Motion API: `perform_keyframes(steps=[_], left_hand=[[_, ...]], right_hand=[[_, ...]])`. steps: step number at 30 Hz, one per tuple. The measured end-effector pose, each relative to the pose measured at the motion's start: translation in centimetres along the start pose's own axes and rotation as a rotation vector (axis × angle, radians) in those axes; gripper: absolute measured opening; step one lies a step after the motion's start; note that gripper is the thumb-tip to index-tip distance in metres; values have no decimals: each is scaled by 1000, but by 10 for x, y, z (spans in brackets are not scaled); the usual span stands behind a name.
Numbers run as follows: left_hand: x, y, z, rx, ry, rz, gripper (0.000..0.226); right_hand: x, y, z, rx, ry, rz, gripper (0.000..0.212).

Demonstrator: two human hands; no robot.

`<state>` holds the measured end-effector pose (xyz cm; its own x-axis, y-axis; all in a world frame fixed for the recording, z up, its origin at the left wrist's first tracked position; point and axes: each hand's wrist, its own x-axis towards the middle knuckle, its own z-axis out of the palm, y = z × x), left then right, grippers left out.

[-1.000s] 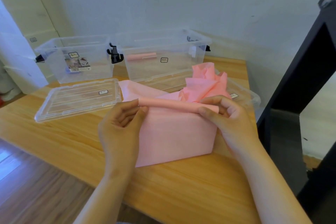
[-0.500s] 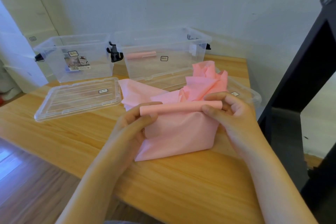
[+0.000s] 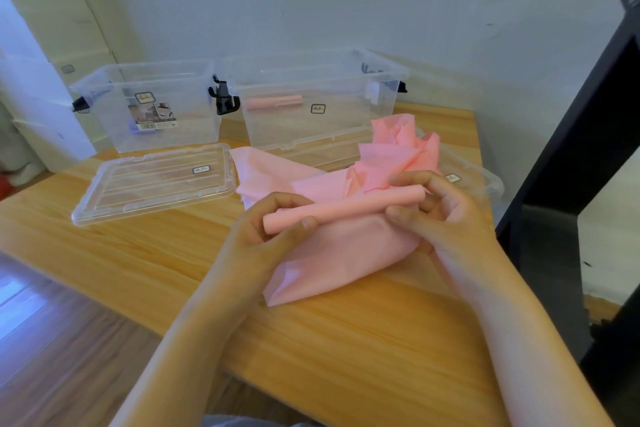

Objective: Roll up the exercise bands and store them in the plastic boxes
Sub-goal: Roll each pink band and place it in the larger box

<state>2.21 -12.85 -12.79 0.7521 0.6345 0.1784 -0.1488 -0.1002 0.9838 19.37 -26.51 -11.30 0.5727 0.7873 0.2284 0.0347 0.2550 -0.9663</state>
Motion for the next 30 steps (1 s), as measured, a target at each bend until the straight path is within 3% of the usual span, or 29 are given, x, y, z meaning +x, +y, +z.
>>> perform_keyframes(steps=[7, 14, 18, 22, 30], left_hand=[[2, 1, -1, -11, 119, 86, 22], [0, 3, 2, 41, 103, -29, 15], [0, 5, 3, -19, 146, 79, 25], [0, 3, 1, 68, 193, 153, 30], [1, 6, 3, -32, 205, -30, 20]], right_hand=[[-1, 0, 4, -54, -24, 15, 31], [0, 0, 2, -89, -48, -44, 25], [-1, -1, 2, -77, -64, 1, 29], [-2, 1, 3, -86, -43, 77, 28], [-2, -1, 4, -81, -33, -38, 20]])
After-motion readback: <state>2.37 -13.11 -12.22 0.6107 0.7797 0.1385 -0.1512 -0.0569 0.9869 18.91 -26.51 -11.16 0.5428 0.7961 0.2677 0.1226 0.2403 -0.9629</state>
